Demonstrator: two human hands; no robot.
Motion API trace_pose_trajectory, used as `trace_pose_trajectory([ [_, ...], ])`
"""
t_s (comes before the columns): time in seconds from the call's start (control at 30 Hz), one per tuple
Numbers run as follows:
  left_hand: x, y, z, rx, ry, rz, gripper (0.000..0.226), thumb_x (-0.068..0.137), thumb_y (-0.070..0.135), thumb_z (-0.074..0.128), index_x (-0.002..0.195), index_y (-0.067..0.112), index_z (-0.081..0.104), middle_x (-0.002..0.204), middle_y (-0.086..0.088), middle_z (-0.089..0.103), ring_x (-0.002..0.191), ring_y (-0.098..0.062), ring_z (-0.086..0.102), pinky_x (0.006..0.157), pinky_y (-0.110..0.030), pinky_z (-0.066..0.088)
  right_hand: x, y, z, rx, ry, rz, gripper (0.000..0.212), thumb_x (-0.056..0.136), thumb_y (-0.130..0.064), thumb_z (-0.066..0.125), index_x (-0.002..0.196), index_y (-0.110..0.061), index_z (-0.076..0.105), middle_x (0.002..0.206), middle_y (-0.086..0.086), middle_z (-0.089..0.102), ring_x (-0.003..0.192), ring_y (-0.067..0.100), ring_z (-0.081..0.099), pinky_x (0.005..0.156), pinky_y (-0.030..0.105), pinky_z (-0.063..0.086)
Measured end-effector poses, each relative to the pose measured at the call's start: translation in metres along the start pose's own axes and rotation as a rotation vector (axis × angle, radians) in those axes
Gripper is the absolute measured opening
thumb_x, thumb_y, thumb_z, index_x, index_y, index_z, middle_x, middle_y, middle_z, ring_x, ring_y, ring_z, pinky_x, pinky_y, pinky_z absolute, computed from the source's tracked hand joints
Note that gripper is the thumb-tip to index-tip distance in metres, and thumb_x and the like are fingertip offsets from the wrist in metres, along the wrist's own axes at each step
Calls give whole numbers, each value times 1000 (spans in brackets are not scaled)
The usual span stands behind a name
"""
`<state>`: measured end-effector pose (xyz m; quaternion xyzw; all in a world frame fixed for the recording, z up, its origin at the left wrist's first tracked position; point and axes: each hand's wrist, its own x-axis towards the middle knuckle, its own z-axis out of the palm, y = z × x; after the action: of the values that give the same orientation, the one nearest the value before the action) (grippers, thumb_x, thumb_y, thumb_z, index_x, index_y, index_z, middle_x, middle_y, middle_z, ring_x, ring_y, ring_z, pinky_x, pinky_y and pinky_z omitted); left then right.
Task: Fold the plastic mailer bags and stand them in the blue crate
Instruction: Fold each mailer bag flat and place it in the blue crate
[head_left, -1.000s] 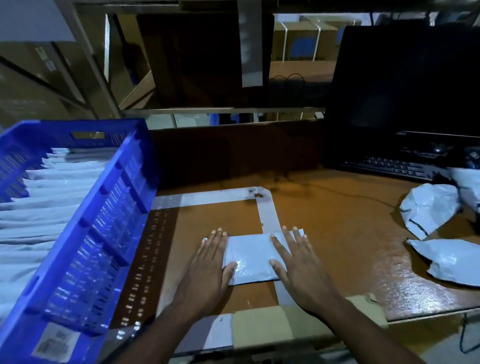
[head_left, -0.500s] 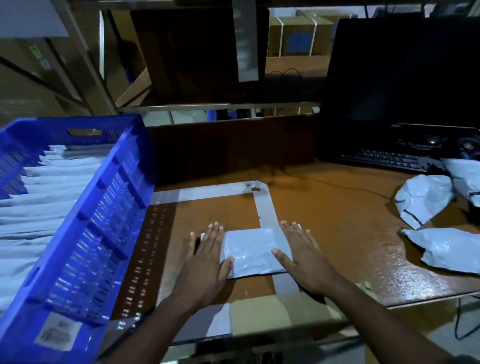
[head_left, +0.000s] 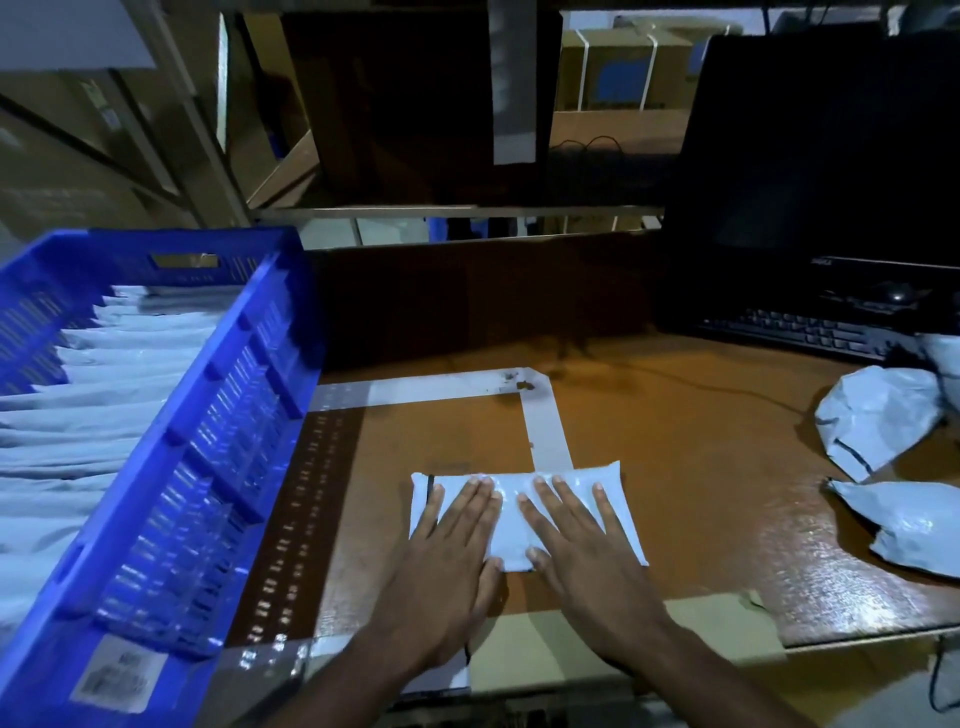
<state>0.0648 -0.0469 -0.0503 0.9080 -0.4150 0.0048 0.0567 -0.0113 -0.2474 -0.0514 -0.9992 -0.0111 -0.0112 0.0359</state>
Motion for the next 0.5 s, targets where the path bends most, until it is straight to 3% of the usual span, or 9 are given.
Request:
trace_pose_trajectory([
  [0.13,3,-1,1,5,11,-1,63,107,46,20,161,13,21,169,-2,15,156,-12,-1,126,-49,8,3,0,-5,5,-38,24,58,107,-50,13,154,-26,38,161,-1,32,150,18,26,117,50,13],
  [0.33,2,3,0,-33,33,-1,62,106,44,23,159,13,30,167,-1,25,156,-11,8,125,-47,8,4,-2,-7,109,-70,21,70,101,-61,-4,158,-32,25,166,-9,14,154,12,9,119,48,4],
  [0.43,7,1,-5,-276,100,-72,57,106,38,21,156,18,39,163,7,32,152,1,13,126,-38,5,7,3,-10,229,-78,-6,86,85,-74,-21,158,-41,10,161,-21,-8,150,0,-13,122,42,-9],
  [0.5,10,2,-12,-420,140,-141,49,105,34,29,152,24,45,158,12,39,147,7,20,126,-37,11,7,10,-16,405,-82,24,79,90,-75,-8,156,-43,19,160,-26,0,150,-4,-7,124,38,-6],
])
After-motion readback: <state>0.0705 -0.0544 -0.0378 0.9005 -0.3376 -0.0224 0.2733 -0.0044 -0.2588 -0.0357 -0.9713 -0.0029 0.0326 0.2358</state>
